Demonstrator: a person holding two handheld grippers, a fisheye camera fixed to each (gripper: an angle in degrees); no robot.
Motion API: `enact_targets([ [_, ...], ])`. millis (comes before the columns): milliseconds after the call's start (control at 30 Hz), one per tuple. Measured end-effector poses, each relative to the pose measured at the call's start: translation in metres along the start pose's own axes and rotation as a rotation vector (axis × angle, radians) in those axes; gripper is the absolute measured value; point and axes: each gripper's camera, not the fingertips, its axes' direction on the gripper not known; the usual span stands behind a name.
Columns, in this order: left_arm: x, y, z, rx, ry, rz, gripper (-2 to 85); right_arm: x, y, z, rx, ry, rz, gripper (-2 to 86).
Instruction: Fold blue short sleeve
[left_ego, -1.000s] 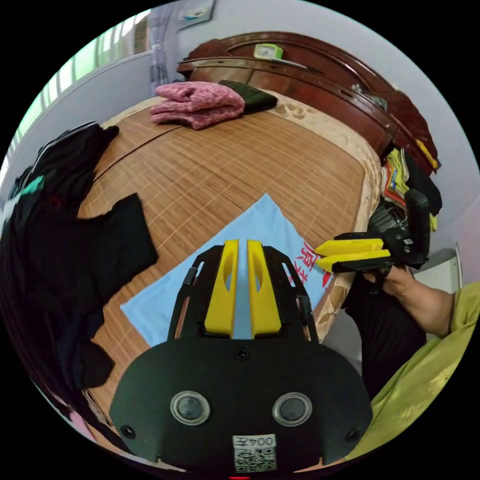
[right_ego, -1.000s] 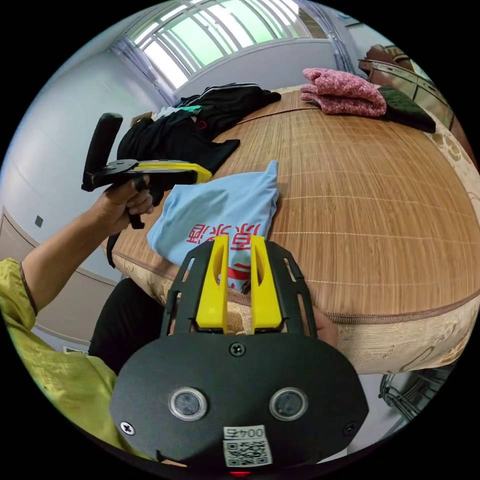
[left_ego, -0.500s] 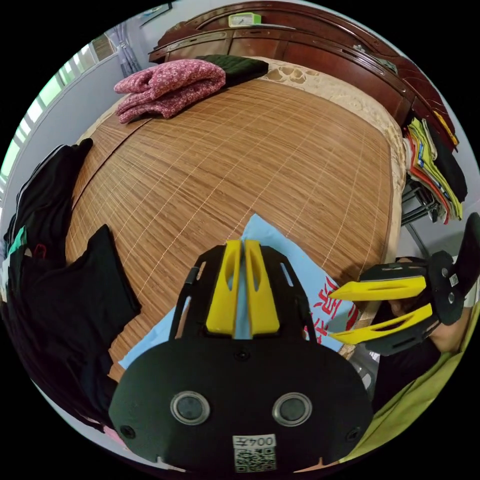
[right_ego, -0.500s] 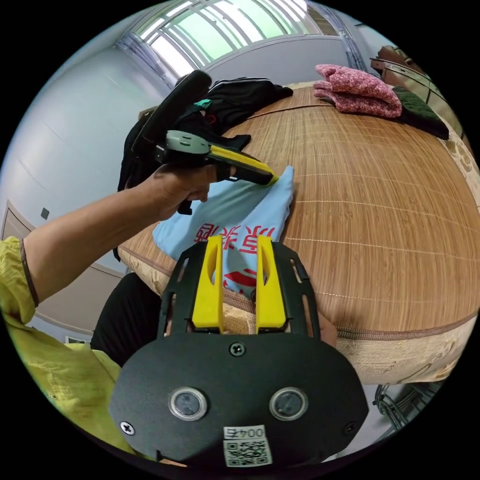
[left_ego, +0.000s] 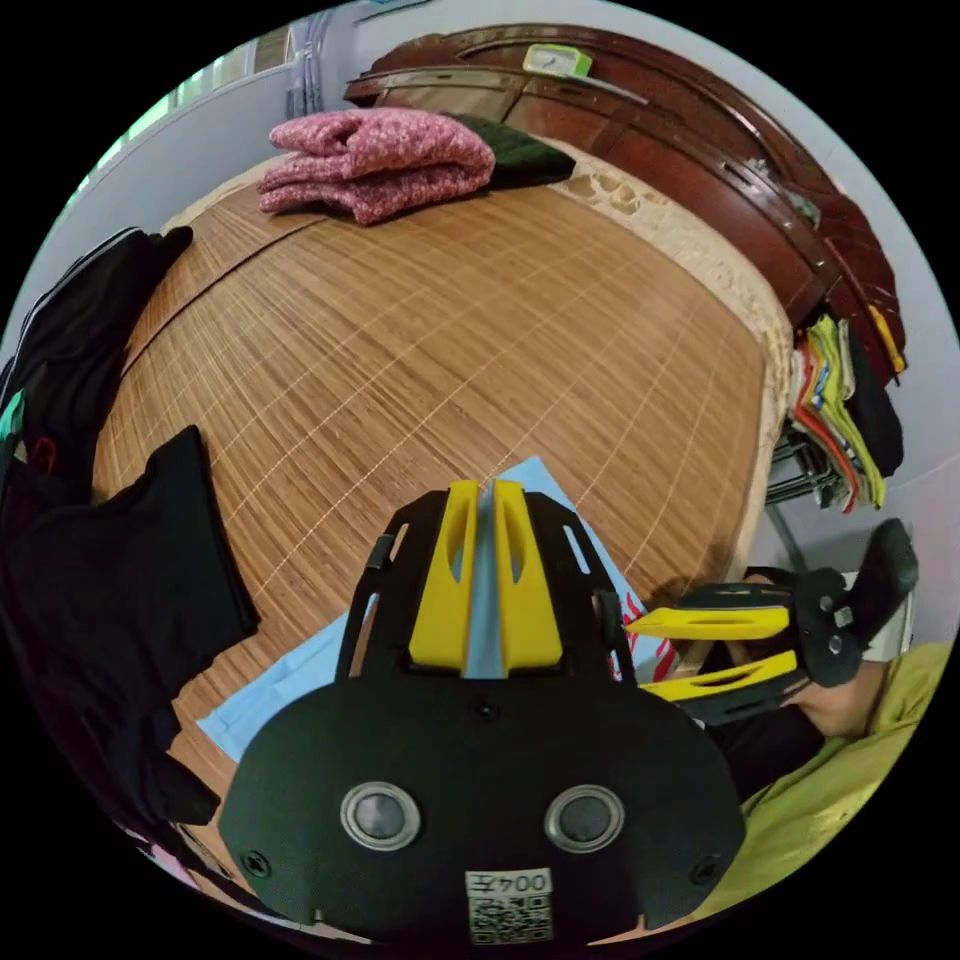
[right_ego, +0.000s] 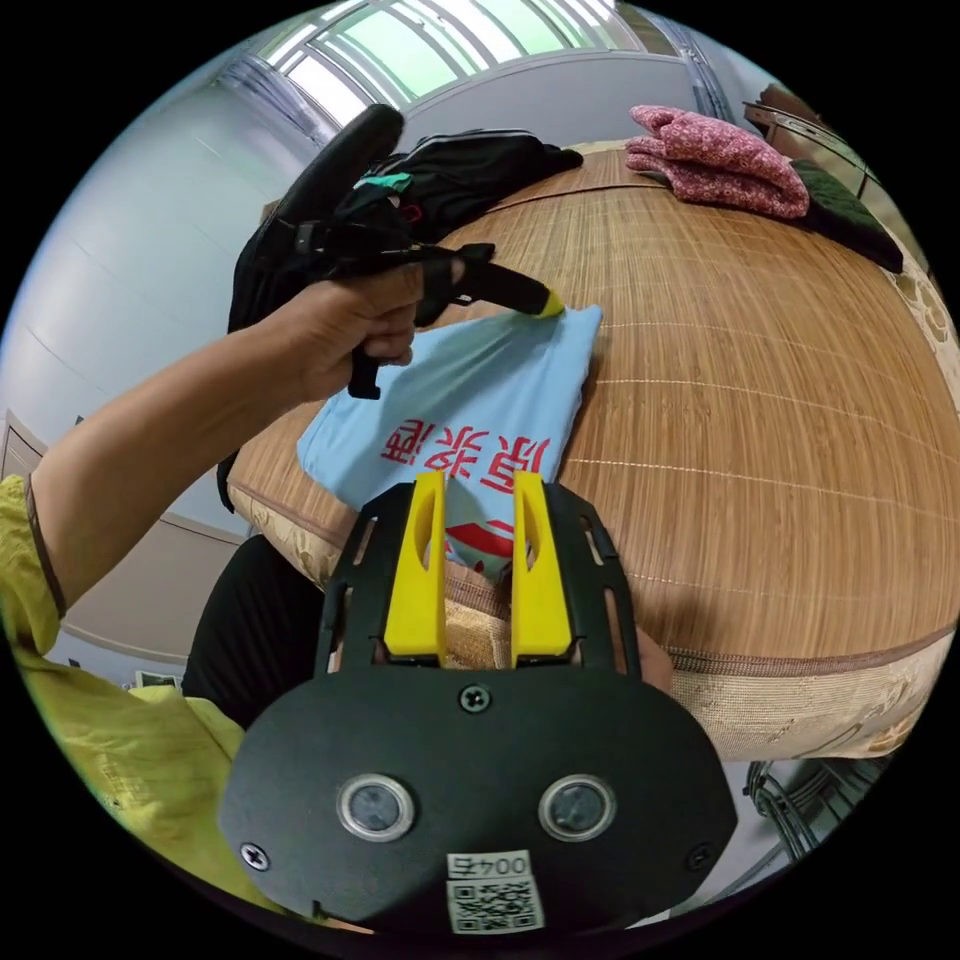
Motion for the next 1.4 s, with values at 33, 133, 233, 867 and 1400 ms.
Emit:
enact_targets([
  [33,-0.004,0.004,-0.005,0.013,0.011,-0.008,2.4,0.002,0.001,-0.004,0.037,0.013,-0.007,11.4],
  [133,-0.028,0.032,-0.029,0.078,0.008,-0.041,2.5,0.011,0.001,-0.012,0.09,0.008,0.004,11.4],
  [233,-0.053,0.072,-0.04,0.06,-0.015,-0.065,2.6,0.031,-0.006,-0.018,0.103,-0.025,0.06,10.2],
  [867,-0.16,0.244,0.01,0.128,-0.075,-0.387,1.7,0.124,-0.109,0.033,-0.074,-0.192,0.248,6.2],
  [1400,-0.228,0.356,0.035,0.323,0.219,-0.764,0.5,0.151,-0.128,0.03,-0.011,-0.299,0.406,4.5],
])
